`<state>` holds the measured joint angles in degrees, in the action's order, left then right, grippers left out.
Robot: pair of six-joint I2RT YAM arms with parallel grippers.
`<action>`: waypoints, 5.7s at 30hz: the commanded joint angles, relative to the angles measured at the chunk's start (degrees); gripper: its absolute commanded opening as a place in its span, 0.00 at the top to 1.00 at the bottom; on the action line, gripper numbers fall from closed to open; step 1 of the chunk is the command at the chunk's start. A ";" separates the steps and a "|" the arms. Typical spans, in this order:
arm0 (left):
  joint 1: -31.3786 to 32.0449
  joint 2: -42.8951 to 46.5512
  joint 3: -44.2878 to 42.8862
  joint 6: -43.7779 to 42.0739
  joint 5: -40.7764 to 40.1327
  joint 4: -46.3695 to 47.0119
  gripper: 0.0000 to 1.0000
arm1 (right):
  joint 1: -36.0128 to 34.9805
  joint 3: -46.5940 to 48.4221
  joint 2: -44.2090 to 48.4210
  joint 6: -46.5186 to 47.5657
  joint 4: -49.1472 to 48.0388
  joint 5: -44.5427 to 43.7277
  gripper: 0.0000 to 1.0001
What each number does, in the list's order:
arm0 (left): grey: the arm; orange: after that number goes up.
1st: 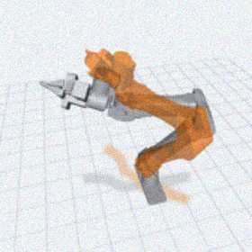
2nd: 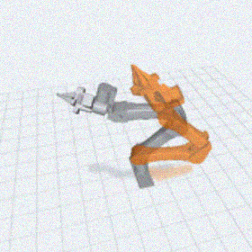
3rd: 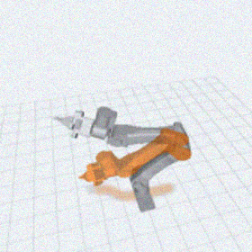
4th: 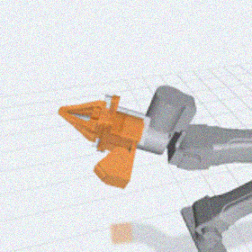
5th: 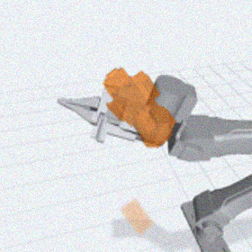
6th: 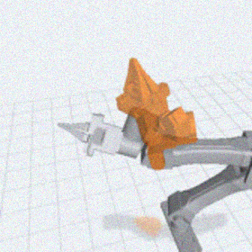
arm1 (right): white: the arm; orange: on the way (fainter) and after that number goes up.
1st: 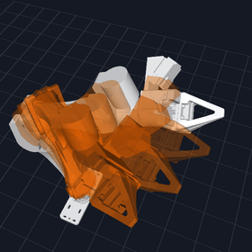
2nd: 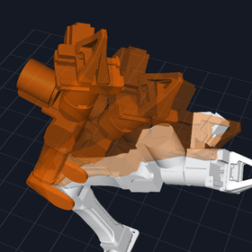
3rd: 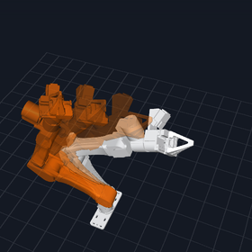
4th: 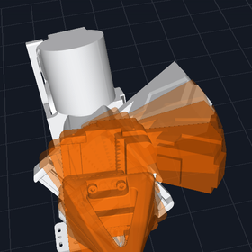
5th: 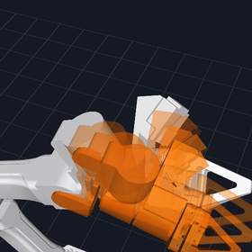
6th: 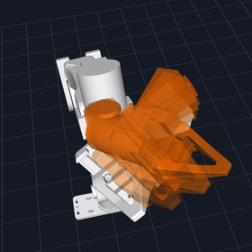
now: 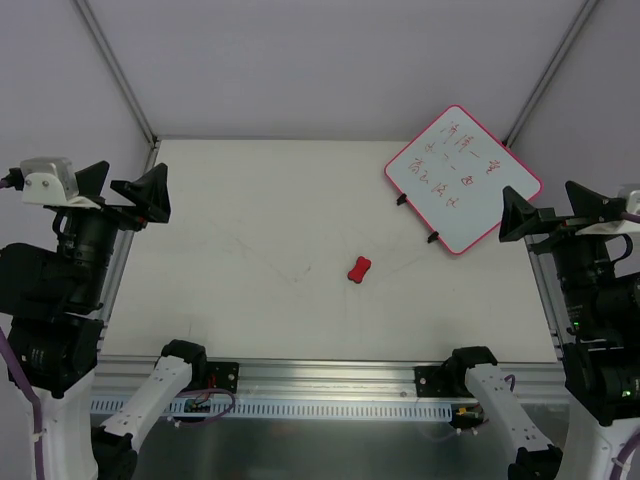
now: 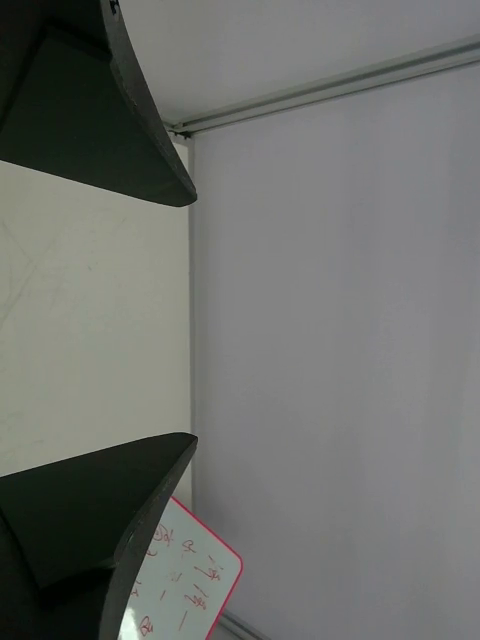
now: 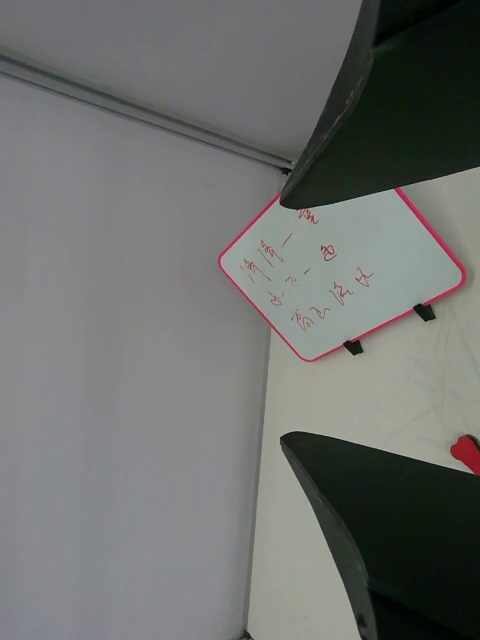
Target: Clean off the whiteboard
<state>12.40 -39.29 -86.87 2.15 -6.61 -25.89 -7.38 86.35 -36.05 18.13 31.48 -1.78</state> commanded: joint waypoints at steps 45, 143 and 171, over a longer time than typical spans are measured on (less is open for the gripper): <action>0.43 1.41 22.89 11.73 15.40 2.16 0.01 | 43.24 -21.74 -44.89 -8.11 -24.01 39.57 0.08; 0.52 -2.37 25.17 12.87 19.27 2.07 0.08 | 36.21 -22.71 -46.22 -40.10 -71.21 60.32 1.00; 33.02 -44.54 12.27 23.51 0.11 2.25 0.06 | 23.90 -50.93 -33.91 -39.31 -80.53 56.19 1.00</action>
<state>42.48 -80.71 -69.91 24.82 -2.70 -24.75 16.62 32.84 -73.43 -18.87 -37.91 52.99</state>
